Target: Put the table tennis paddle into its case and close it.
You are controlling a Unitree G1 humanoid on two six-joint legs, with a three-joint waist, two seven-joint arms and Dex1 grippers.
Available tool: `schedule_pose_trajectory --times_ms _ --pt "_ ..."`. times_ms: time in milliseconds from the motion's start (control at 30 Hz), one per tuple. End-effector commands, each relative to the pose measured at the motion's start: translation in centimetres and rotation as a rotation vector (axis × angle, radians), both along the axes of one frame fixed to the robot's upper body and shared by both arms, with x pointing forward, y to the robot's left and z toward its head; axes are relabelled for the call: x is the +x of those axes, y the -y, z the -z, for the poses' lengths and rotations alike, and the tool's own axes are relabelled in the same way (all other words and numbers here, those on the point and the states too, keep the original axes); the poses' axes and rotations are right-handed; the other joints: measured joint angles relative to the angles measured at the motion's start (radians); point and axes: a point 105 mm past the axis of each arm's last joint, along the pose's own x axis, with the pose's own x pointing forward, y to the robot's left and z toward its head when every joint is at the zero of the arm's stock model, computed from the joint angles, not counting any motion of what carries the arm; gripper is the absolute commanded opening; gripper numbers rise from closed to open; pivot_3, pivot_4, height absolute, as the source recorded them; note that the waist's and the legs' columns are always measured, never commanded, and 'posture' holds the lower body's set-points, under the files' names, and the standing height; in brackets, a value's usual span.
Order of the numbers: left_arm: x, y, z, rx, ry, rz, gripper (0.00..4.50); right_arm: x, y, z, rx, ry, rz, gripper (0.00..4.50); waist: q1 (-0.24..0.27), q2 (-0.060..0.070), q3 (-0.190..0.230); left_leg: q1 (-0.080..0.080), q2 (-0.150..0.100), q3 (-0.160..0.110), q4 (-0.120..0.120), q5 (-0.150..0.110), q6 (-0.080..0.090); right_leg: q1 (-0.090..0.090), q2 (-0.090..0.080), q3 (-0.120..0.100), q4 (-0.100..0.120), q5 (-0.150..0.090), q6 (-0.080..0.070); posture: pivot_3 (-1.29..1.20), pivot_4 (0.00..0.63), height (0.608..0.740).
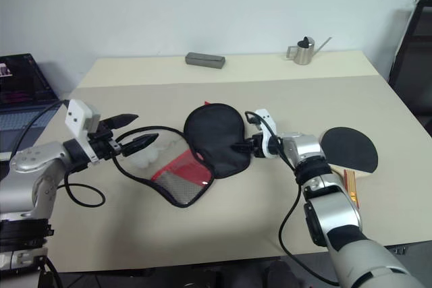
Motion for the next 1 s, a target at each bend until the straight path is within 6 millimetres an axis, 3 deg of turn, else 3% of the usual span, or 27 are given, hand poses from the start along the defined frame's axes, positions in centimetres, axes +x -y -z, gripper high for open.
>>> schedule_pose_trajectory --times_ms 33,167,433,700,1000 --pt "-0.1 -0.2 -1.0 0.016 0.048 -0.008 4.50 0.0 -1.0 -1.2 0.038 0.020 -0.015 1.35 0.000 0.000 0.000 0.000 0.000 0.000 0.000 0.000 0.000 0.000 0.000 0.000 0.000 0.000 0.000 0.00 0.150 0.740" --pt "-0.1 -0.3 -0.9 0.018 0.049 -0.013 4.50 -0.2 -1.6 -1.4 0.054 0.010 -0.010 0.03 0.000 0.000 0.000 0.000 0.000 0.000 0.000 0.000 0.000 0.000 0.000 0.000 0.000 0.000 0.000 0.00 0.150 0.740" --pt "-0.1 -0.5 -1.1 0.026 0.055 -0.021 4.50 1.1 -1.4 -1.9 0.095 0.007 0.124 0.03 0.000 0.000 0.000 0.000 0.000 0.000 0.000 0.000 0.000 0.000 0.000 0.000 0.001 0.000 0.000 0.00 0.150 0.740" --pt "0.1 -0.3 -1.1 0.035 0.058 -0.011 4.50 3.1 1.7 -2.7 0.092 0.041 0.317 0.03 0.000 0.000 0.000 0.000 0.000 0.000 0.000 0.000 0.000 0.000 0.000 0.000 0.001 0.000 0.000 0.00 0.150 0.740" --pt "0.6 0.2 -1.1 0.038 0.060 0.010 4.50 3.5 5.0 -3.7 0.101 0.041 0.458 0.03 0.001 0.000 0.000 0.000 0.000 0.000 0.000 0.000 0.000 -0.001 0.000 0.000 0.001 0.000 0.000 0.00 0.150 0.740"
